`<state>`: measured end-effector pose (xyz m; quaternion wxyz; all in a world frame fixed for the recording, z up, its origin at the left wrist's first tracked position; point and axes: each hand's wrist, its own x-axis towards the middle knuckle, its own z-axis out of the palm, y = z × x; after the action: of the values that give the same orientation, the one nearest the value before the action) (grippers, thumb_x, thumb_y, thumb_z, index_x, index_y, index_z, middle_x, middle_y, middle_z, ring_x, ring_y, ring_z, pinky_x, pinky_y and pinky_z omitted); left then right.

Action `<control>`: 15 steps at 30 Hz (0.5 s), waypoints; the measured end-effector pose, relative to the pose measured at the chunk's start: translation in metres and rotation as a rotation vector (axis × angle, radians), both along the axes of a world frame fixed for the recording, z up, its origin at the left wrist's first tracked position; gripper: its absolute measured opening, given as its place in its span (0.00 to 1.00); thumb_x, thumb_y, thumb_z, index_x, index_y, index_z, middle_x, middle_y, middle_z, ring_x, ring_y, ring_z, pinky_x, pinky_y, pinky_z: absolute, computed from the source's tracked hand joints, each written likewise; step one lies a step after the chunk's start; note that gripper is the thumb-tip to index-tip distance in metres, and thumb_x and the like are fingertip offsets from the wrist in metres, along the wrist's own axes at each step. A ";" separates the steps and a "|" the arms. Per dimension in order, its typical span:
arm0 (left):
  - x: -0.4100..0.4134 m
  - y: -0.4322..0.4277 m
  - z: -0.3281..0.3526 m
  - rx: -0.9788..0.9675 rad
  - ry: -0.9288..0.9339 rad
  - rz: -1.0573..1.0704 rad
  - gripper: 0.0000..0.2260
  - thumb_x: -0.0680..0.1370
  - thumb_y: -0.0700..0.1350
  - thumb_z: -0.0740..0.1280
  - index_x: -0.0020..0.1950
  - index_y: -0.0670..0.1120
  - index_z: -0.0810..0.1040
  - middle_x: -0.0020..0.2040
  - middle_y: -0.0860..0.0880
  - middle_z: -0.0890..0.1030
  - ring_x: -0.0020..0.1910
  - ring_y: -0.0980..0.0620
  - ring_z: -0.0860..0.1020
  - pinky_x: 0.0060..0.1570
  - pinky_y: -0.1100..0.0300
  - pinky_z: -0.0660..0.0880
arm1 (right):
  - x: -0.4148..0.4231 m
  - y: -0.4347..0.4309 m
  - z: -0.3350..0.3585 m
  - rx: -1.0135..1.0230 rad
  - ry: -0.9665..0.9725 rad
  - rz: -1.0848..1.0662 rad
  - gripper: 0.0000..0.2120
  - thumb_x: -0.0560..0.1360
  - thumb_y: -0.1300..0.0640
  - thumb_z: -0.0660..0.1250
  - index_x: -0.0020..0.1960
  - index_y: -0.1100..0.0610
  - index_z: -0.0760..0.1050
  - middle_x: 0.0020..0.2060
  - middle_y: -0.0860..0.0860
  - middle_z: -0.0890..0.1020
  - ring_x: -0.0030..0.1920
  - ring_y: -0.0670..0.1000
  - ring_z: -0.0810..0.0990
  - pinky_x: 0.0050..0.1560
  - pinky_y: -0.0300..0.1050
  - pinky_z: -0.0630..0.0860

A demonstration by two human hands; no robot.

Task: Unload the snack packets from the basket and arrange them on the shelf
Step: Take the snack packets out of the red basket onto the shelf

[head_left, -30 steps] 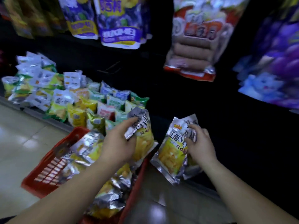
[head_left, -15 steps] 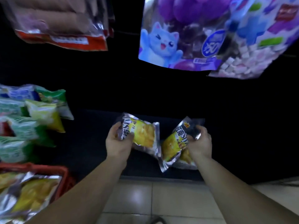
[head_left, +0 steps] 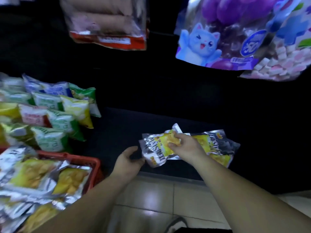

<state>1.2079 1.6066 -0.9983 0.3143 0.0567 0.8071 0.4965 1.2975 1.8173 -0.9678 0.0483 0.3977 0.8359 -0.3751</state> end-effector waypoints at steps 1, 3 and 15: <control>-0.002 -0.018 0.003 0.006 0.037 0.000 0.21 0.76 0.37 0.74 0.68 0.46 0.76 0.61 0.50 0.79 0.51 0.60 0.79 0.56 0.62 0.75 | -0.011 -0.019 0.005 -0.007 -0.002 0.060 0.26 0.74 0.39 0.70 0.70 0.43 0.74 0.61 0.44 0.80 0.61 0.50 0.79 0.61 0.48 0.76; -0.004 -0.056 0.011 0.011 0.072 0.011 0.23 0.76 0.39 0.74 0.70 0.48 0.76 0.63 0.49 0.78 0.60 0.55 0.79 0.62 0.58 0.76 | -0.032 -0.060 0.013 -0.008 0.000 0.185 0.25 0.74 0.40 0.70 0.69 0.44 0.74 0.54 0.43 0.81 0.57 0.49 0.81 0.56 0.46 0.77; -0.003 -0.270 -0.006 -0.222 0.197 0.198 0.22 0.74 0.47 0.68 0.68 0.53 0.77 0.60 0.52 0.82 0.50 0.51 0.83 0.54 0.52 0.81 | -0.128 -0.282 0.023 0.069 -0.085 0.844 0.25 0.76 0.45 0.71 0.71 0.47 0.74 0.62 0.47 0.80 0.60 0.50 0.79 0.60 0.45 0.76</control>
<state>1.2054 1.3366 -1.0039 0.1878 -0.0096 0.8855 0.4249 1.1690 1.5350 -0.9444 0.2189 0.0369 0.9347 -0.2775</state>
